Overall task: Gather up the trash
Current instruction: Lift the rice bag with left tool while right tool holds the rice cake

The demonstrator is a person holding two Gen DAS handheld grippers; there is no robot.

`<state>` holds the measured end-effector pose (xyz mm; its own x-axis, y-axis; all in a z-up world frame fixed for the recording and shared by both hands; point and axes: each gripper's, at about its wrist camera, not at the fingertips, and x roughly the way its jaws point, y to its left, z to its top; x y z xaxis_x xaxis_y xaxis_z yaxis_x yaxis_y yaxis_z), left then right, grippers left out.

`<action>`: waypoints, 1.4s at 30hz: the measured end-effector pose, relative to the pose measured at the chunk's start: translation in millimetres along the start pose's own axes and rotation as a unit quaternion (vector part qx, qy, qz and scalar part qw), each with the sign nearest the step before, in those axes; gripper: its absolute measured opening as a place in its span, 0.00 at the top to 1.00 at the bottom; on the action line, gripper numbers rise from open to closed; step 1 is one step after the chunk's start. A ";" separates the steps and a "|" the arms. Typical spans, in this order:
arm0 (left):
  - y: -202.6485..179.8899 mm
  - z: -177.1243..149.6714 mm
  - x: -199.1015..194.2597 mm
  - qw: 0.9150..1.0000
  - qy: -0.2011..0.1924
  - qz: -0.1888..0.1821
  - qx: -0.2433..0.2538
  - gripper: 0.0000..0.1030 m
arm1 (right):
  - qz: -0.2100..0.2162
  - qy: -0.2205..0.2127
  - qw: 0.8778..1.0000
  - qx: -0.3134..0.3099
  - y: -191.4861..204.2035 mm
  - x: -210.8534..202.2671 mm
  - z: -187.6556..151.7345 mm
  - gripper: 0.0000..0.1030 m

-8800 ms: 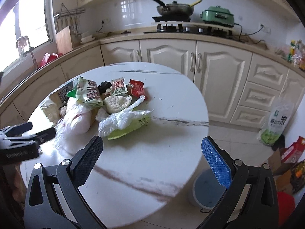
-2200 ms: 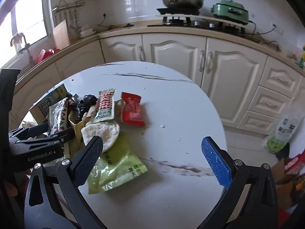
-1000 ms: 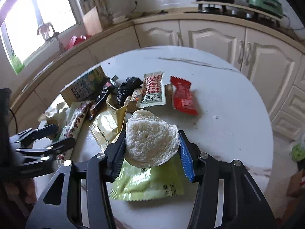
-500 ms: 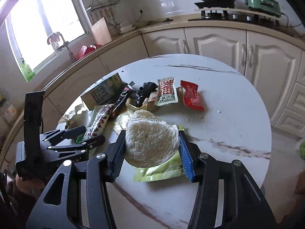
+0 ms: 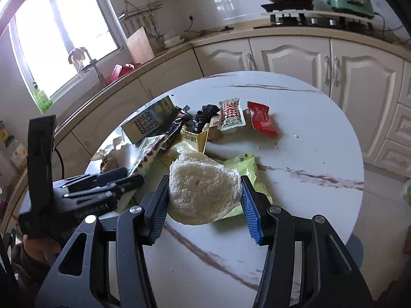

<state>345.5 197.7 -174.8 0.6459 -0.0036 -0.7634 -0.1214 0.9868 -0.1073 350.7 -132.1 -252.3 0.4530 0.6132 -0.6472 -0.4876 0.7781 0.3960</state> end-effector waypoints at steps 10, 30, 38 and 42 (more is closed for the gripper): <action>2.8 -15.4 -24.8 1.000 0.000 0.008 0.003 0.75 | 0.010 0.005 1.000 0.006 0.3 -10.6 -13.6 0.52; 21.2 -30.4 -13.9 0.999 0.000 0.033 -0.005 0.39 | 0.016 0.003 1.000 0.005 3.2 -5.6 -14.0 0.52; 24.0 -25.3 -30.2 1.000 -0.009 -0.008 -0.023 0.79 | 0.021 0.002 1.000 0.003 8.3 -12.3 -16.6 0.52; 30.9 -29.3 -35.7 0.999 -0.013 -0.013 -0.039 0.79 | 0.022 0.000 1.000 0.002 8.6 -20.4 -18.0 0.52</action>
<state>296.6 223.6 -169.5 0.6695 -0.0235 -0.7424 -0.1613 0.9710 -0.1763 323.8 -140.4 -247.4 0.4313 0.6471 -0.6287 -0.5036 0.7508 0.4274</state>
